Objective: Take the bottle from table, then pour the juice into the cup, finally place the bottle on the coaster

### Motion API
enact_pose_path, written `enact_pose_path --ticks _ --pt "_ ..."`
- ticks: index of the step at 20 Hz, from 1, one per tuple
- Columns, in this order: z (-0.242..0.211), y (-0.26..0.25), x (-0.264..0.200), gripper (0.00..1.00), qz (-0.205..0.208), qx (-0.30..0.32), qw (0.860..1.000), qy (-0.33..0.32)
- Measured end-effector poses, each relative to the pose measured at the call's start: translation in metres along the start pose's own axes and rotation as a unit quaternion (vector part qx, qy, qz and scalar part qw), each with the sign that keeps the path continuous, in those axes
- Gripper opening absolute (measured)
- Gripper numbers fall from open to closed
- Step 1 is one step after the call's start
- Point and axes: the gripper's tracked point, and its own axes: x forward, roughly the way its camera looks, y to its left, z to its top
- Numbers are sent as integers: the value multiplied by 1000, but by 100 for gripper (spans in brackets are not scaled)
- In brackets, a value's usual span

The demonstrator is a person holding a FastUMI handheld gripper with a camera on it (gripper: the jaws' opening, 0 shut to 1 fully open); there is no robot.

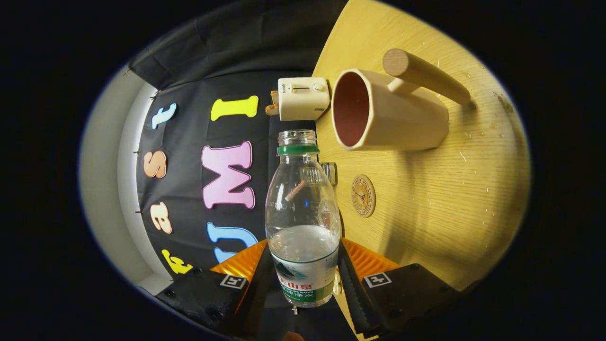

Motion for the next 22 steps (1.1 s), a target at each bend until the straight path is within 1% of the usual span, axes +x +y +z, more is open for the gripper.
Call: enact_pose_path --ticks 22 --pt "8 9 4 74 2 81 997 -4"
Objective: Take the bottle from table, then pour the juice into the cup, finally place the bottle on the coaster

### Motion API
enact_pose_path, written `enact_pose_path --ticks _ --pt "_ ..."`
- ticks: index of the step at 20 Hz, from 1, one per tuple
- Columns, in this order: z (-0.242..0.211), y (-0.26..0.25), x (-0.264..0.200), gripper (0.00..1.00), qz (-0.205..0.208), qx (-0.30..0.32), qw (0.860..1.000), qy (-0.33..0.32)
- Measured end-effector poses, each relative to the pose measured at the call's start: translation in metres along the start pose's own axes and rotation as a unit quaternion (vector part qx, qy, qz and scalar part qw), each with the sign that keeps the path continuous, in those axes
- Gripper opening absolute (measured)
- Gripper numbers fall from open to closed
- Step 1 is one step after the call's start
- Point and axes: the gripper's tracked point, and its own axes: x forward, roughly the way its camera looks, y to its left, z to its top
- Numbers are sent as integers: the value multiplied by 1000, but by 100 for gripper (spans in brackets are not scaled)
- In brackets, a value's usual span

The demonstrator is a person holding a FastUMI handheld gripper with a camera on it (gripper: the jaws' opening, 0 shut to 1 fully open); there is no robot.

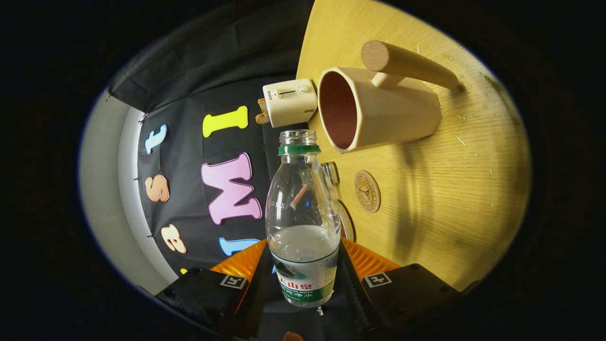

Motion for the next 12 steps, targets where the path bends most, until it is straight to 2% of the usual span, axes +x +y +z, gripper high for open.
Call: enact_pose_path --ticks 12 --pt "-1 2 3 74 -3 42 999 6"
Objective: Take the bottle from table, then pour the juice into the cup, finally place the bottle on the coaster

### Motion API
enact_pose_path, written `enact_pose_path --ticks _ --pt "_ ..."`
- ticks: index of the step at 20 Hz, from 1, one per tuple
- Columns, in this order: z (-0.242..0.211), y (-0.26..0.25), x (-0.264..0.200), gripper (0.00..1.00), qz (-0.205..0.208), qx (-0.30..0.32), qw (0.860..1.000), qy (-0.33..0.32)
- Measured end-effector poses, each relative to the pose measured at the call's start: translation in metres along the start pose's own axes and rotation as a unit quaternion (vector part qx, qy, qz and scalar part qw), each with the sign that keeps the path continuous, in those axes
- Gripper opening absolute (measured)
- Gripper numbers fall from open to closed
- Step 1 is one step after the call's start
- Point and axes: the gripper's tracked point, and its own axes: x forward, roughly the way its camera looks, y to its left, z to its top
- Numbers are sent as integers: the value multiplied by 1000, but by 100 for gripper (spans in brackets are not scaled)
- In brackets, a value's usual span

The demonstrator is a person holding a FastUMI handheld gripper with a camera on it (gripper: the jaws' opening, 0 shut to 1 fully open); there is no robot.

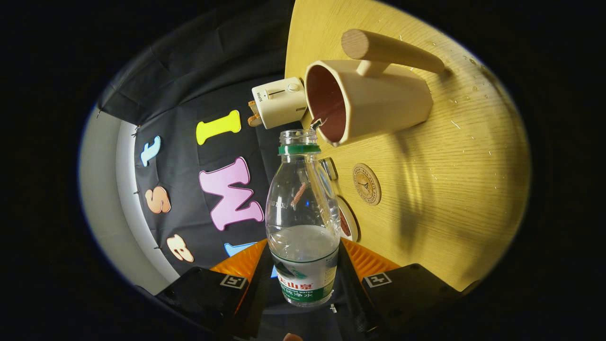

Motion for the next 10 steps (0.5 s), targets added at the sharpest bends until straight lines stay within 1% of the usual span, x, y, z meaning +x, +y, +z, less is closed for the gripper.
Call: enact_pose_path --ticks 10 --pt "6 8 -1 74 6 19 1000 -7"
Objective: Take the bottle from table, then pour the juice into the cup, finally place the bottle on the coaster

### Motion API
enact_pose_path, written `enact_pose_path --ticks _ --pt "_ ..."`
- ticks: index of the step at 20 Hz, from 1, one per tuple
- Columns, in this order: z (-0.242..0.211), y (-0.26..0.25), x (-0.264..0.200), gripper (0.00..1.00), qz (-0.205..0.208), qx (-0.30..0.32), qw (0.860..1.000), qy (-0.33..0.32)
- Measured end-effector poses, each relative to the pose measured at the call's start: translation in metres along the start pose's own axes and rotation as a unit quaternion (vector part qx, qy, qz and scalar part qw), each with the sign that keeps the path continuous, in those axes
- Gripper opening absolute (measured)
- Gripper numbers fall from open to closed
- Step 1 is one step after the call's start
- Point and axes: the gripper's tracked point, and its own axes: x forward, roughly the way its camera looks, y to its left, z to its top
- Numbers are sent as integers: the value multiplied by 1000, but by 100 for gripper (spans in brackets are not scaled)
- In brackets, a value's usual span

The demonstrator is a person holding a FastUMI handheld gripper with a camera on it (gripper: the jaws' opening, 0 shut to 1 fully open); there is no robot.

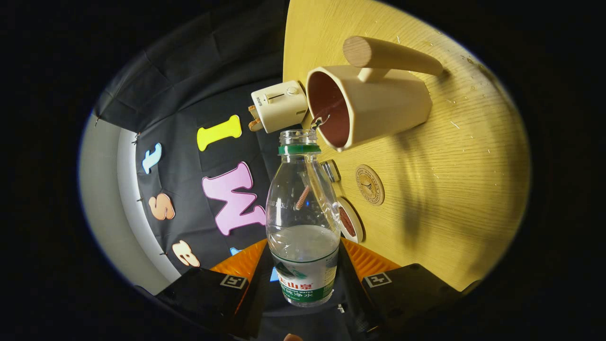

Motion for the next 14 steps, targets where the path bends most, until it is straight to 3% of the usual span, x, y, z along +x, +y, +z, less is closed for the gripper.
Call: enact_pose_path --ticks 14 --pt "1 5 -3 74 4 2 1000 -1"
